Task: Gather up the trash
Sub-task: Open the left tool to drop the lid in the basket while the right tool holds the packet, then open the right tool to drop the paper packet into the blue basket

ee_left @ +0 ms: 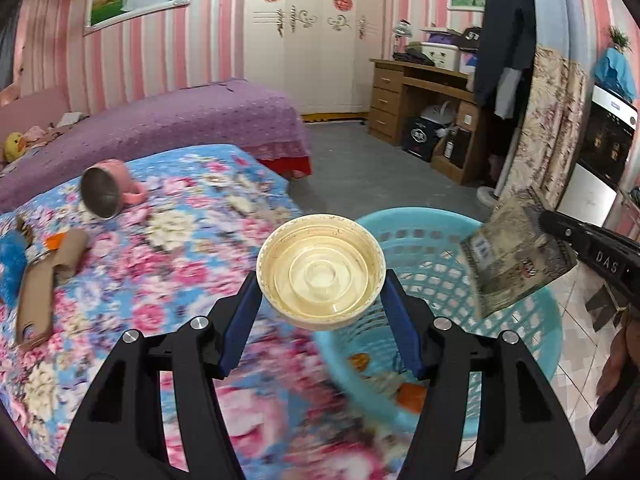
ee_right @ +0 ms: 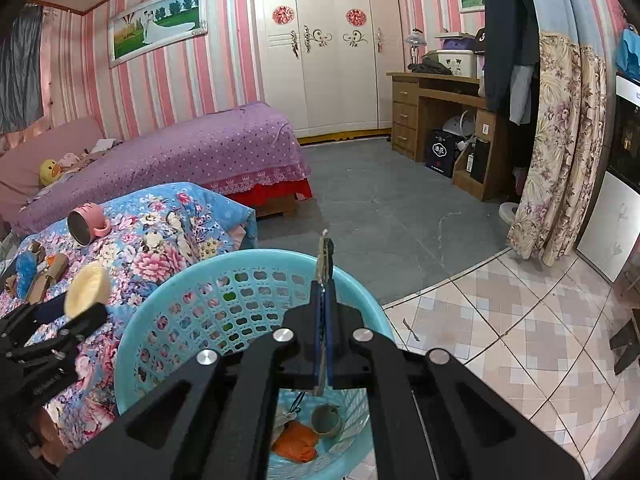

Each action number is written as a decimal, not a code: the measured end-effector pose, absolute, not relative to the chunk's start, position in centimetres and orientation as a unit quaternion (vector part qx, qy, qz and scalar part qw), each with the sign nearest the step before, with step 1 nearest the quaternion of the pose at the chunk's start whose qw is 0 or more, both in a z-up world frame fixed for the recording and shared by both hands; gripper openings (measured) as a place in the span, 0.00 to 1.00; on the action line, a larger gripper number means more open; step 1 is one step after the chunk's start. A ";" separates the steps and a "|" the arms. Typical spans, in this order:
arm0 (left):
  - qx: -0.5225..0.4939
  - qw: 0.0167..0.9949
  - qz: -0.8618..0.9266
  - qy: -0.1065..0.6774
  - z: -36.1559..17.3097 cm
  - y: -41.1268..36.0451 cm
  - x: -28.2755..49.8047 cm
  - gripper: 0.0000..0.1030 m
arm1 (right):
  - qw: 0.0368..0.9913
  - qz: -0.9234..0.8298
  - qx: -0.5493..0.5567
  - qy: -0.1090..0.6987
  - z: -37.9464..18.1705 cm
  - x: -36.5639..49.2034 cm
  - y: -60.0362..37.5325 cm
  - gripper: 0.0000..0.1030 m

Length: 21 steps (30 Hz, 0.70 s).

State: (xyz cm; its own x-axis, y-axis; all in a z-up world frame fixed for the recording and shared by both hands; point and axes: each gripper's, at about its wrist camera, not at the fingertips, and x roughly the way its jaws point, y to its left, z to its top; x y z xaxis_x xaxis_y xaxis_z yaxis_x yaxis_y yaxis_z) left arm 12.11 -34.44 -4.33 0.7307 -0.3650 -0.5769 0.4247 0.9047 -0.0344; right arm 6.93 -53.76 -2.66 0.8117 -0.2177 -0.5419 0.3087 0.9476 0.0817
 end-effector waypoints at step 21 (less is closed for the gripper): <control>0.058 0.954 -0.116 0.270 -2.0 -29.1 14.1 0.94 | 0.944 -0.153 0.049 0.289 -3.4 8.6 -51.6 0.05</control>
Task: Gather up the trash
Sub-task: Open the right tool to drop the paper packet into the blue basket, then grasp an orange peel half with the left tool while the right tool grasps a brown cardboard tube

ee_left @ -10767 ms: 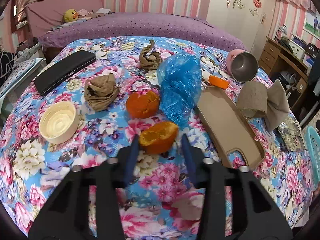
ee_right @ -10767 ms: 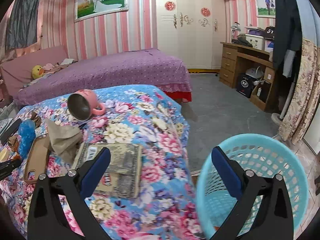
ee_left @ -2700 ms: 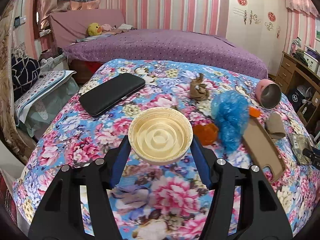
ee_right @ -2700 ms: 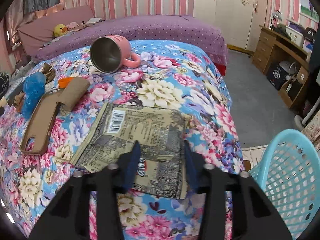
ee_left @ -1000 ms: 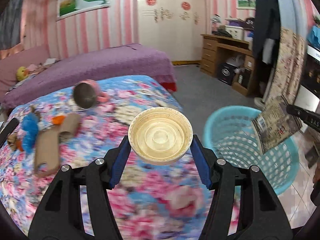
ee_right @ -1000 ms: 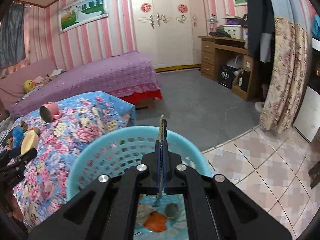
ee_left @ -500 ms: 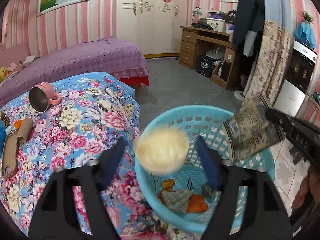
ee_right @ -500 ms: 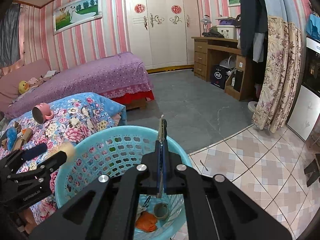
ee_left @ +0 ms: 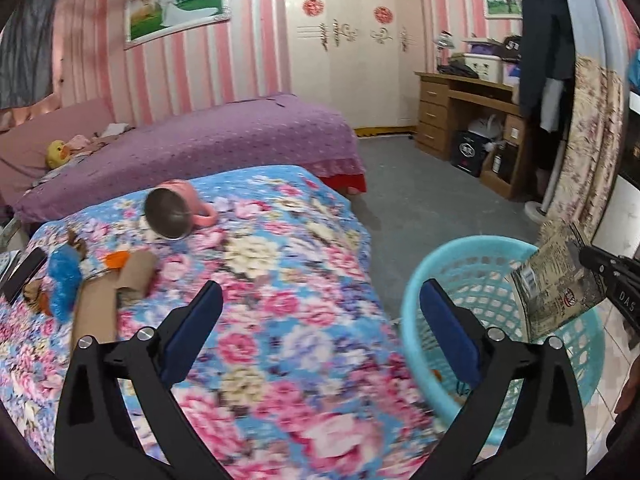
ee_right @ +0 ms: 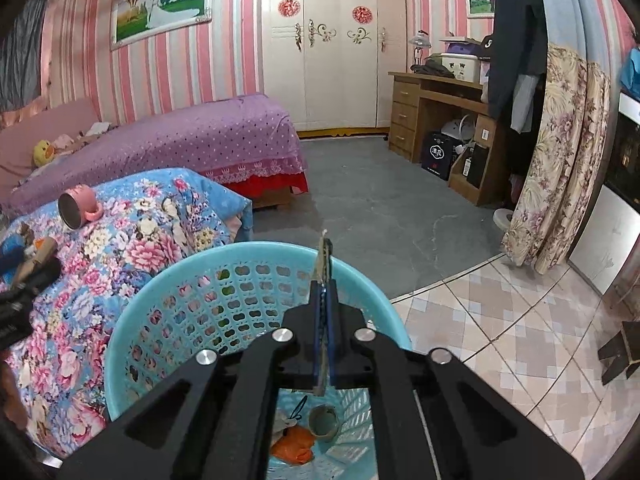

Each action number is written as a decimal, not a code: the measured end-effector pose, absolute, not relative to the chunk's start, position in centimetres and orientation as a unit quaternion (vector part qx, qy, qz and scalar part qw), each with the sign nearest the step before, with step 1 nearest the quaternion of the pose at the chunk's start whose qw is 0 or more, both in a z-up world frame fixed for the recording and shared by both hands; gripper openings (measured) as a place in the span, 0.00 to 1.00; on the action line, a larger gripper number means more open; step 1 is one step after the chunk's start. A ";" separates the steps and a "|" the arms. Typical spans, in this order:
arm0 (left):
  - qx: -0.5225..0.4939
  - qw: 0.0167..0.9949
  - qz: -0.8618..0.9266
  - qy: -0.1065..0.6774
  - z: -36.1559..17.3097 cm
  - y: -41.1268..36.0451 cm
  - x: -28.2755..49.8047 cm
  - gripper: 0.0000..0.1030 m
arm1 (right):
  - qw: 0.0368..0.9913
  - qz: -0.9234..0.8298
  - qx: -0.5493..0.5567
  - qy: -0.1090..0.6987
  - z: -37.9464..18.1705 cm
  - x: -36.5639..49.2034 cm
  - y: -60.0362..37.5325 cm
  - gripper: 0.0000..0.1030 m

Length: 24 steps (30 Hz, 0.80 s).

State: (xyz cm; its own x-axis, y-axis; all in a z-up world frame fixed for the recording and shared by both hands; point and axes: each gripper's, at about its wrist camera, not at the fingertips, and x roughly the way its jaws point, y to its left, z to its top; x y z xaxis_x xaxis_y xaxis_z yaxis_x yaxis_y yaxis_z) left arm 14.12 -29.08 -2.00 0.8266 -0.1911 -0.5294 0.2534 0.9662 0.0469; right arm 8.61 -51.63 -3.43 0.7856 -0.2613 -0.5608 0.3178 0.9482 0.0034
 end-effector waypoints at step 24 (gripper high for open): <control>0.028 0.967 -0.042 0.249 0.5 -14.7 14.6 0.95 | 0.952 -0.151 0.052 0.262 -1.8 12.1 -43.4 0.96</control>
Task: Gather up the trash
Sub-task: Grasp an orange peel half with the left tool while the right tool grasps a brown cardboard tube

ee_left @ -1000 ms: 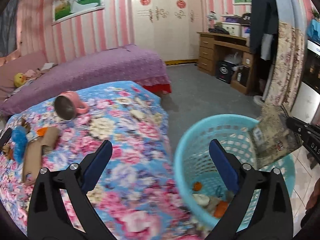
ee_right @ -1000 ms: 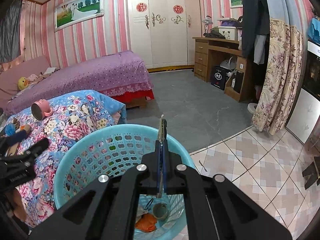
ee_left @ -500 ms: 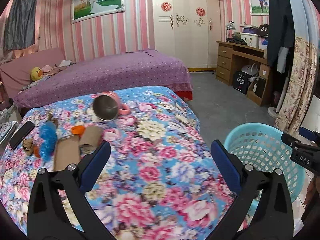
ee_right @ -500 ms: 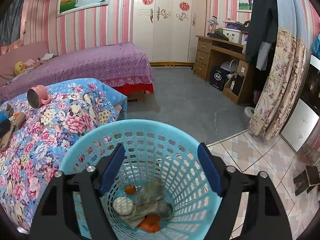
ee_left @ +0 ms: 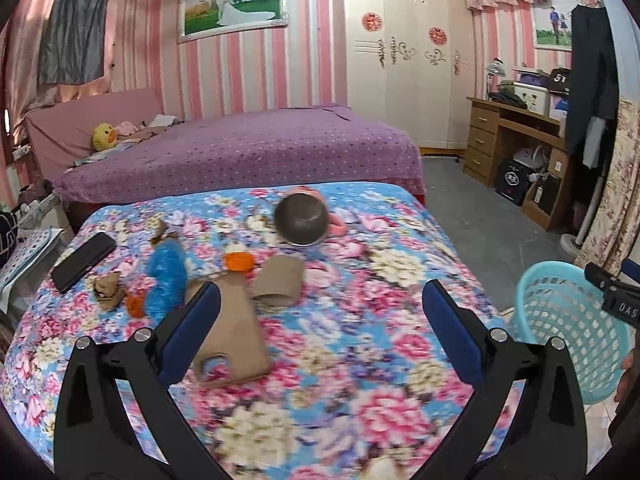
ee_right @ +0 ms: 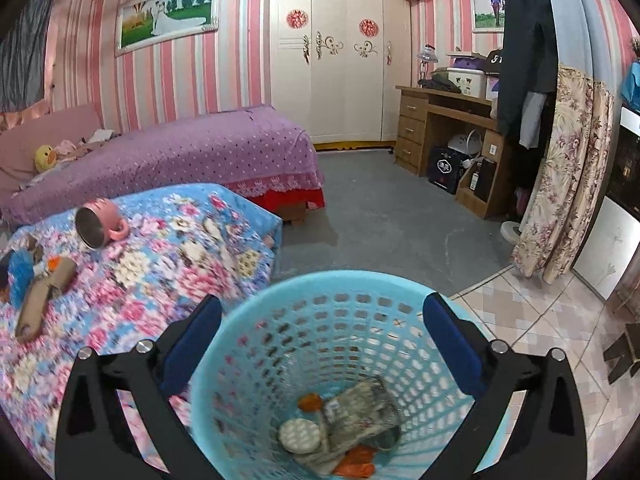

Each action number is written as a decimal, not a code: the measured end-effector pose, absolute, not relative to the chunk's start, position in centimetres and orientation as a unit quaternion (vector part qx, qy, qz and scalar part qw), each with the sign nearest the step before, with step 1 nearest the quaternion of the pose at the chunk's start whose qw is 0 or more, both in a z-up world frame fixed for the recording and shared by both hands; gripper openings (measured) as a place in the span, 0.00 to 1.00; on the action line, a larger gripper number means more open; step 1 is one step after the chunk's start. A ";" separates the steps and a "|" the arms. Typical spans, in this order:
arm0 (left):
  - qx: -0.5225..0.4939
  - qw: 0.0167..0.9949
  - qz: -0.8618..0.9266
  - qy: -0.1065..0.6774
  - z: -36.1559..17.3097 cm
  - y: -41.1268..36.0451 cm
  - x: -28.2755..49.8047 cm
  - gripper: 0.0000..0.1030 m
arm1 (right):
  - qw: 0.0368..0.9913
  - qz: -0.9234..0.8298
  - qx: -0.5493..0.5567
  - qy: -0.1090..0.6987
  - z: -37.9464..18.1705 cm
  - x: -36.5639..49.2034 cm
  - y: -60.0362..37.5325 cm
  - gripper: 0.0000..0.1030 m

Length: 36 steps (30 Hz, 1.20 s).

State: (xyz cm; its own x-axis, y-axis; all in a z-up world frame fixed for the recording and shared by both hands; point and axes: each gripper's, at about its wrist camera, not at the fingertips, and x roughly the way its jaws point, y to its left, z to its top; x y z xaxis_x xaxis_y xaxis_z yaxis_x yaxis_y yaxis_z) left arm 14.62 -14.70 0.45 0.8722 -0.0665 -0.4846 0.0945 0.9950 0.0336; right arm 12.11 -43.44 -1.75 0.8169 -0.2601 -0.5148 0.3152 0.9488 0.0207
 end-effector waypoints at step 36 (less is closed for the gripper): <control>-0.035 0.952 0.081 0.292 -4.2 5.7 17.8 0.95 | 0.963 -0.060 0.003 0.264 -2.2 18.2 -28.8 0.96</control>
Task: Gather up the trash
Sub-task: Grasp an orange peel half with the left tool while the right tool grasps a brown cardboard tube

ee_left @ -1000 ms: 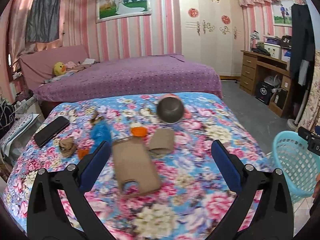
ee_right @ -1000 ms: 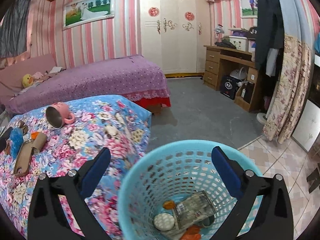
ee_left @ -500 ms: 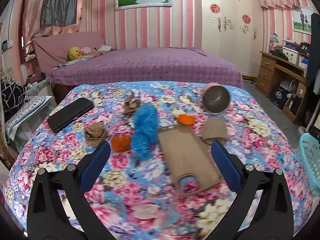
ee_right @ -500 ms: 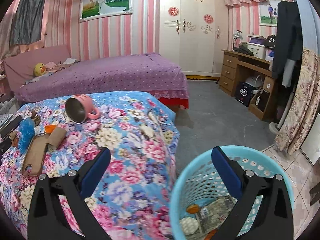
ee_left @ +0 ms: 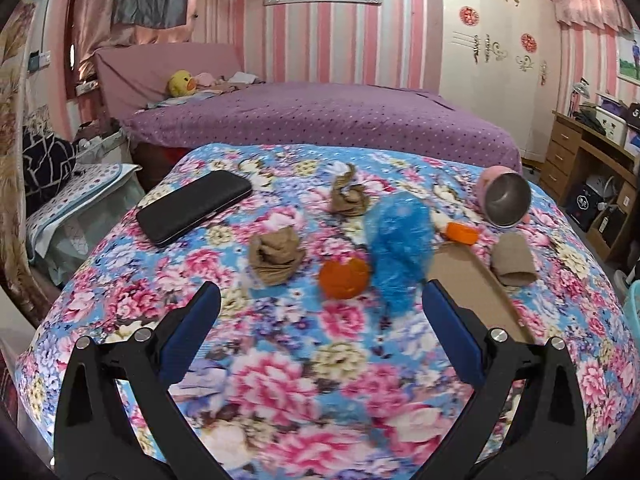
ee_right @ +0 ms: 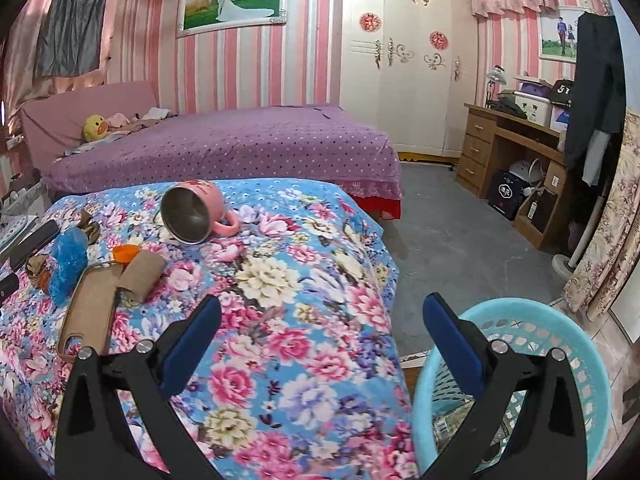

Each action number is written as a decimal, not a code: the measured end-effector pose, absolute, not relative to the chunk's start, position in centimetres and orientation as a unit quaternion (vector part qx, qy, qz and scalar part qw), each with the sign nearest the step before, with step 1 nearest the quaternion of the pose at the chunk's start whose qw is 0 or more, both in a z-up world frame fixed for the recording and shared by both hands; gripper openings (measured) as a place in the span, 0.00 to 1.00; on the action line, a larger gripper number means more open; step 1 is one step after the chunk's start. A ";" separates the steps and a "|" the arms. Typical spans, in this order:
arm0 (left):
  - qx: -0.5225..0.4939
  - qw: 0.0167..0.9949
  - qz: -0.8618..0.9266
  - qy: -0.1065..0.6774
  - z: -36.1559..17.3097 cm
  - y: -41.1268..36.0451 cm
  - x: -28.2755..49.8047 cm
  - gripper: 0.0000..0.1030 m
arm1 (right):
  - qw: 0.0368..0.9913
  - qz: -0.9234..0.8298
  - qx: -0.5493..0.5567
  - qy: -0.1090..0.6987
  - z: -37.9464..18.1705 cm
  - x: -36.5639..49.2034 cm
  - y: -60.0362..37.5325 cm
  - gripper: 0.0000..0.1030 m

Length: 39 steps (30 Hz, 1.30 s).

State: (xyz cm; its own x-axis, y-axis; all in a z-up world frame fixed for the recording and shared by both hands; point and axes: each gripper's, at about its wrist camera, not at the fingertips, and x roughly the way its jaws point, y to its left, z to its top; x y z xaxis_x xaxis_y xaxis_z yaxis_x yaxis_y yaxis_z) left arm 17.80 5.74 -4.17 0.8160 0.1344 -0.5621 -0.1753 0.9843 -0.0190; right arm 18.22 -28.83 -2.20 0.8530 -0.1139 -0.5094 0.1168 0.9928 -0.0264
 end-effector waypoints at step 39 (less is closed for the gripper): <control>-0.088 0.914 -0.006 0.395 -7.9 7.2 25.6 0.25 | 0.945 -0.019 -0.022 0.325 -5.1 24.4 -23.7 0.96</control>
